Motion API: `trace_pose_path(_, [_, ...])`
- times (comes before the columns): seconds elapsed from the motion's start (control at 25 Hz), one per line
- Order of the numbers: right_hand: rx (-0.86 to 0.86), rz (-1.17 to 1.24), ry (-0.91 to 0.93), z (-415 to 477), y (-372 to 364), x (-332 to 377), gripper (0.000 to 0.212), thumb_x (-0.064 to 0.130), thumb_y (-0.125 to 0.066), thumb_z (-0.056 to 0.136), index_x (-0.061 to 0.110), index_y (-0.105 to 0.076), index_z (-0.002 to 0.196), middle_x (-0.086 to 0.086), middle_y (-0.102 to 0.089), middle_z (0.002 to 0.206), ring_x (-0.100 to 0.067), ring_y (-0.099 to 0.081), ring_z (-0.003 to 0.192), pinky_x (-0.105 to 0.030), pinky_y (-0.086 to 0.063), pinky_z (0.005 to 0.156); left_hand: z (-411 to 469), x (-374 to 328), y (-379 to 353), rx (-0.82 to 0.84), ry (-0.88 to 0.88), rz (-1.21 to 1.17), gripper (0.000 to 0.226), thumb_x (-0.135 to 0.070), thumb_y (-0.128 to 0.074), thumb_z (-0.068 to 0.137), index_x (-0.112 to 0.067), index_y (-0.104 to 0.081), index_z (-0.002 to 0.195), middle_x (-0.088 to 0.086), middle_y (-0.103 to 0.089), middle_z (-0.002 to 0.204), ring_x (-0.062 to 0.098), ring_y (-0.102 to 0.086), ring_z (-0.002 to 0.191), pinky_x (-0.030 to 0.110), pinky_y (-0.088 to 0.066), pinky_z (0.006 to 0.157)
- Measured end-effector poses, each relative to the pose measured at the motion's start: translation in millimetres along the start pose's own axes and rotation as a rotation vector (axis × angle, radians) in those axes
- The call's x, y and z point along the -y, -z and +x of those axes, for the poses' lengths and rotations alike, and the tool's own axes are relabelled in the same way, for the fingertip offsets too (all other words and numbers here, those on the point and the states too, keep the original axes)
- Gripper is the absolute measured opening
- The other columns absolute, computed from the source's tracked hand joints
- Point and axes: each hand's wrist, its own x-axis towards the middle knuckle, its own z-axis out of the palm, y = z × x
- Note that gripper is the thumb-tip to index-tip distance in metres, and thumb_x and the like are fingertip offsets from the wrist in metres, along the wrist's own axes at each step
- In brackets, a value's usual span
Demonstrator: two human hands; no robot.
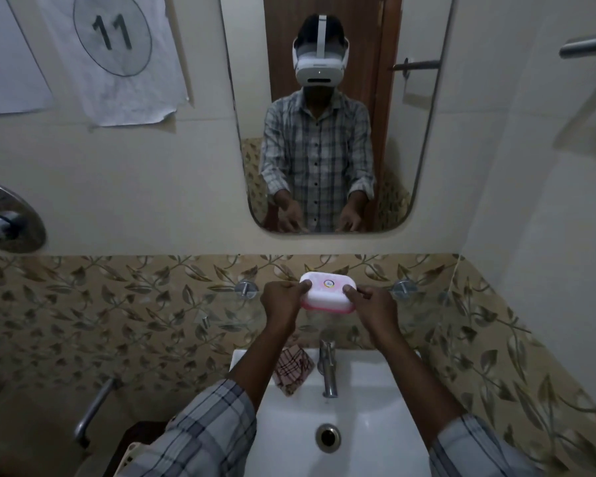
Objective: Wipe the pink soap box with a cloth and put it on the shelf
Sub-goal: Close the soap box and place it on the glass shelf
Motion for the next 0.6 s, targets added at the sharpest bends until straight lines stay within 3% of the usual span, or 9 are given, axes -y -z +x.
trace_pose_path(0.12, [0.015,-0.09,-0.062,26,-10,-4,0.039,0.028,-0.076,0.083,0.0,-0.073,0.111,-0.019,-0.075,0.106,-0.03,-0.069,0.1,-0.034,-0.051,0.083,17,5,-14,-0.011,-0.01,0.157,0.036,-0.021,-0.086,0.067,0.01,-0.076,0.084,0.033,-0.073,0.079,0.041,-0.073,0.076,0.049,-0.059,0.07])
trace_pose_path(0.2, [0.005,-0.119,-0.059,35,-14,-8,0.042,0.026,-0.077,0.083,0.001,-0.071,0.115,-0.018,-0.074,0.112,-0.031,-0.067,0.107,-0.035,-0.051,0.092,20,11,-20,-0.016,-0.035,0.221,0.037,-0.023,-0.085,0.067,0.009,-0.076,0.085,0.032,-0.073,0.077,0.041,-0.073,0.076,0.045,-0.057,0.068])
trace_pose_path(0.36, [0.016,-0.164,-0.062,39,-20,-18,0.039,0.025,-0.076,0.084,0.001,-0.072,0.115,-0.018,-0.073,0.113,-0.032,-0.065,0.11,-0.034,-0.05,0.091,24,20,-26,-0.005,-0.05,0.299,0.04,-0.025,-0.084,0.071,0.002,-0.077,0.099,0.026,-0.076,0.089,0.03,-0.074,0.084,0.034,-0.054,0.072])
trace_pose_path(0.6, [-0.009,-0.148,-0.008,34,-21,-27,0.036,0.023,-0.074,0.086,0.0,-0.072,0.114,-0.02,-0.074,0.11,-0.033,-0.067,0.104,-0.034,-0.05,0.086,26,32,-30,0.023,-0.065,0.347,0.038,-0.03,-0.082,0.075,0.004,-0.078,0.093,0.028,-0.075,0.085,0.034,-0.074,0.084,0.041,-0.057,0.079])
